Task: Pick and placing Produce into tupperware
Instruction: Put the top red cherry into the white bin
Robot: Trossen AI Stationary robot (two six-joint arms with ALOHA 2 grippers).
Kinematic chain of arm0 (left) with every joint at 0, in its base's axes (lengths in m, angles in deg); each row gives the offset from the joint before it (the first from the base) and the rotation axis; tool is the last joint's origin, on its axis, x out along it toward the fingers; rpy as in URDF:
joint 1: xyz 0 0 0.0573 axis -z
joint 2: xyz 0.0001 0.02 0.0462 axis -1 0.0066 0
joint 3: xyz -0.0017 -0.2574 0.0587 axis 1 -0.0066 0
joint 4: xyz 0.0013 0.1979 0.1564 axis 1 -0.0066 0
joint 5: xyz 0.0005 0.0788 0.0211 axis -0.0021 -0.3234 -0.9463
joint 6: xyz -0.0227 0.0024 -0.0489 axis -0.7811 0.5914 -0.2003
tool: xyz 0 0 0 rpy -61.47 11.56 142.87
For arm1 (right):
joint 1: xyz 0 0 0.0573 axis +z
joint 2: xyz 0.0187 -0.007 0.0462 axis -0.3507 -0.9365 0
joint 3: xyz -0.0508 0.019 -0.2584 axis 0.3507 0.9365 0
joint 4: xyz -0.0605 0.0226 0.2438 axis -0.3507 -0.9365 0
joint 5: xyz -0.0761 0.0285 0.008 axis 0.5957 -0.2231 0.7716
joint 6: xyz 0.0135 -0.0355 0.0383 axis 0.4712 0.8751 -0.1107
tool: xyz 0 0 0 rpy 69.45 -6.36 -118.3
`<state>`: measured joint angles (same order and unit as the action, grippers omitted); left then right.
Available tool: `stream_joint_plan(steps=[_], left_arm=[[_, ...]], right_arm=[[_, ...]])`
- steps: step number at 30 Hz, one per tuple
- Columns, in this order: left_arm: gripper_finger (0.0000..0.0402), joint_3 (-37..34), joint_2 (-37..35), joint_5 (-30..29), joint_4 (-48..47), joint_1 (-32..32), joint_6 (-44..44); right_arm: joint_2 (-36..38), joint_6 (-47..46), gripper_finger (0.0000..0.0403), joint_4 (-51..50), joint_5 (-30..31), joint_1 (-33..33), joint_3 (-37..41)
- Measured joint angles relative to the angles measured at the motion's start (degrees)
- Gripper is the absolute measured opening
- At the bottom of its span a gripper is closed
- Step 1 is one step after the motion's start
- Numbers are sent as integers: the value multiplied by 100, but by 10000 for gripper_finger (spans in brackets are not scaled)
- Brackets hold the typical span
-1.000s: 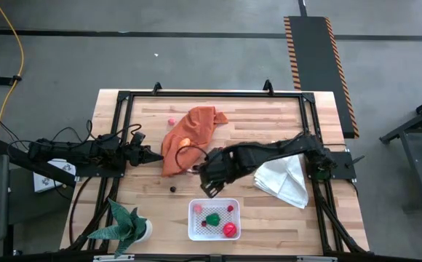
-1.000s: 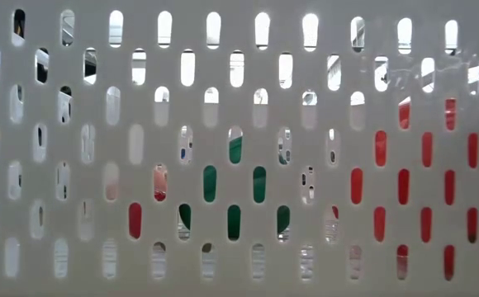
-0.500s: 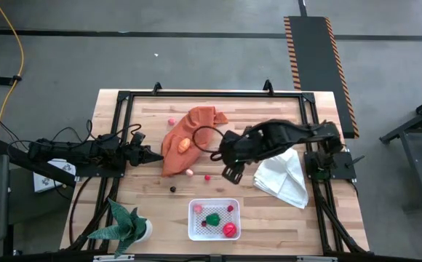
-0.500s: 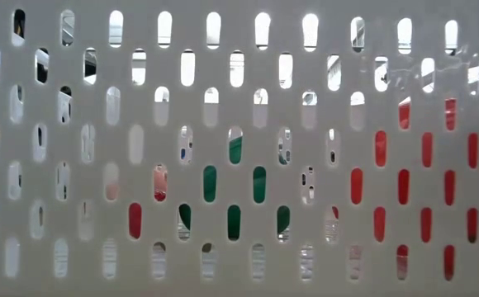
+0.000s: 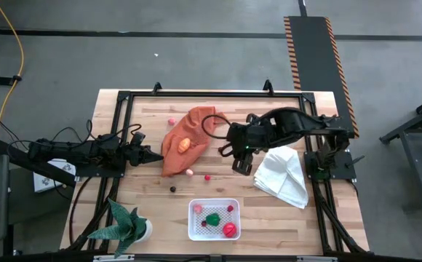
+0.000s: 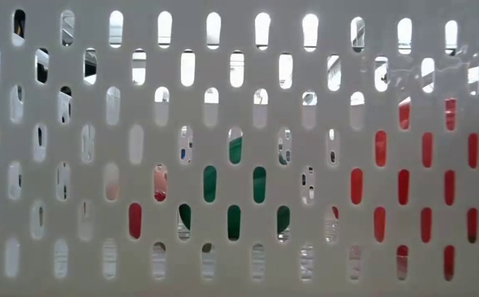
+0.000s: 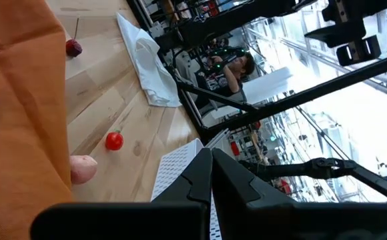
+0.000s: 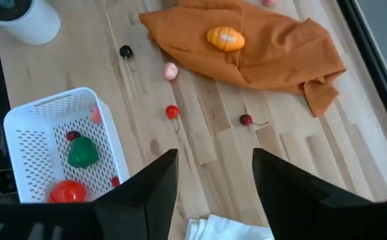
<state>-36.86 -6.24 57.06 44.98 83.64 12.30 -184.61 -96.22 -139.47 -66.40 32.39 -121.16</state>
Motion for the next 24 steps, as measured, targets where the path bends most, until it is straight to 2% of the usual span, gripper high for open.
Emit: stream_joint_plan(steps=[4,7,11,14,19,24], left_arm=[[1,0,0,0,1,0,0],[1,2,0,-2,-1,0,0],[1,2,0,0,1,0,-2],[1,2,0,-2,-1,0,0],[1,1,0,-1,0,0,-1],[1,2,0,0,-1,0,-2]], right_arm=[[203,120,184,33,-1,-4,150],[618,69,184,26,-5,-62,783],[1402,-190,184,216,148,-116,2067],[2051,-381,184,748,134,-160,3132],[3008,-813,184,2172,-235,-250,4920],[3538,-1353,184,3275,-729,-442,6354]])
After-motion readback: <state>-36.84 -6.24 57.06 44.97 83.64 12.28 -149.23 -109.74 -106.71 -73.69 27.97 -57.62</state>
